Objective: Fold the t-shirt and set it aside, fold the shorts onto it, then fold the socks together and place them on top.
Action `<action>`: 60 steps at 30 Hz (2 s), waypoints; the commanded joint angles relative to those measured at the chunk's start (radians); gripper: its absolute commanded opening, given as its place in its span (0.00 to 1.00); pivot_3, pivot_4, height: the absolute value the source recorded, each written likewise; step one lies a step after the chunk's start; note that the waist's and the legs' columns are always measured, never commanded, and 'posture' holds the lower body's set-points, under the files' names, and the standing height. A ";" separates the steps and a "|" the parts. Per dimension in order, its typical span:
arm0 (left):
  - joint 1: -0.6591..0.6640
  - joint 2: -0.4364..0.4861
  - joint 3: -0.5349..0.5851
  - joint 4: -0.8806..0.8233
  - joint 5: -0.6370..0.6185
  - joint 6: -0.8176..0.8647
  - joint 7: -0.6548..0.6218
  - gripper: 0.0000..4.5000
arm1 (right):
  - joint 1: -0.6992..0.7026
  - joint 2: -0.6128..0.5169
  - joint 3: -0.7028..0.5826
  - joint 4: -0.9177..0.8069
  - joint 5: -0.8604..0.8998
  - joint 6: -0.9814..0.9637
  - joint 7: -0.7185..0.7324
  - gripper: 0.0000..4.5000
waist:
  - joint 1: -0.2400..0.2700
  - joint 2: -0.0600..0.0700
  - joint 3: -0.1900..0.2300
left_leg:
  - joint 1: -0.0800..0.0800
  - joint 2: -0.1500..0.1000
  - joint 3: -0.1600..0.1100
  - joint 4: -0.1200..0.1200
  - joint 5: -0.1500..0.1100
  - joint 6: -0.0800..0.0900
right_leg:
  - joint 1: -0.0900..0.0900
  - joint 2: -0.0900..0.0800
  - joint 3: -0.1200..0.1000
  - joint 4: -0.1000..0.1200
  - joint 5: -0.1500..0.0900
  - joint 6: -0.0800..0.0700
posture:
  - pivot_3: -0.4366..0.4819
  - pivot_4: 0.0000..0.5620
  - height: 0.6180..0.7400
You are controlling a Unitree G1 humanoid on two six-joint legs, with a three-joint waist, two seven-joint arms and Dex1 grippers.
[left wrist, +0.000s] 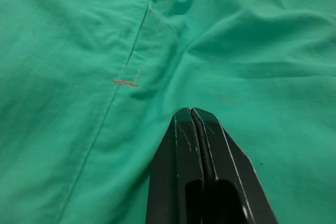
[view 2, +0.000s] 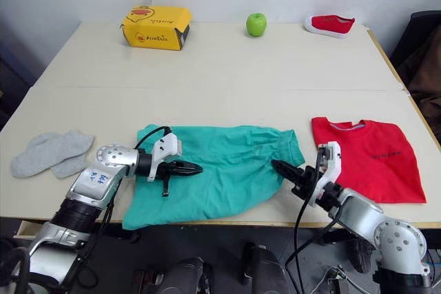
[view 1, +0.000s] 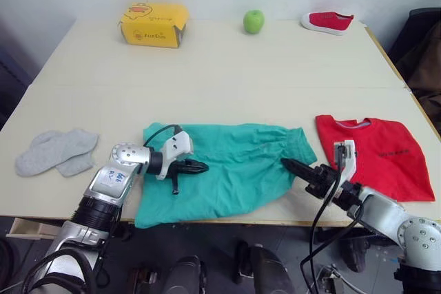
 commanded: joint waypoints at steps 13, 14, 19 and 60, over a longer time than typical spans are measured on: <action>-0.018 -0.014 0.101 -0.063 -0.058 0.158 0.090 0.00 | -0.683 0.054 0.552 0.126 -0.456 0.031 0.566 0.00 | -0.007 0.001 0.000 | -0.001 0.001 -0.001 0.000 0.001 0.000 | -0.002 0.000 -0.002 0.002 0.000 -0.001 | 0.48 0.27 1.00; -0.015 -0.007 0.124 -0.095 -0.080 0.197 0.096 0.00 | -0.693 0.055 0.592 0.136 -0.514 0.007 0.608 0.00 | -0.007 0.001 0.000 | -0.003 0.001 -0.001 0.001 0.000 0.000 | -0.002 0.000 -0.003 0.003 0.001 -0.001 | 0.48 0.27 1.00; 0.078 0.146 0.332 -0.338 -0.276 0.460 0.067 0.14 | -0.726 0.132 0.687 0.226 -0.681 -0.098 0.769 0.00 | -0.028 0.001 0.000 | -0.021 0.000 0.000 0.006 0.000 0.002 | -0.018 0.000 -0.004 0.003 0.002 0.001 | 0.48 0.27 1.00; -0.052 0.119 0.262 -0.145 -0.263 0.242 0.117 0.00 | -0.666 0.134 0.704 0.347 -1.054 -0.203 1.145 0.00 | -0.038 0.000 0.002 | -0.016 -0.002 0.000 0.006 0.004 -0.002 | -0.017 -0.001 -0.002 0.009 0.002 -0.001 | 0.48 0.27 1.00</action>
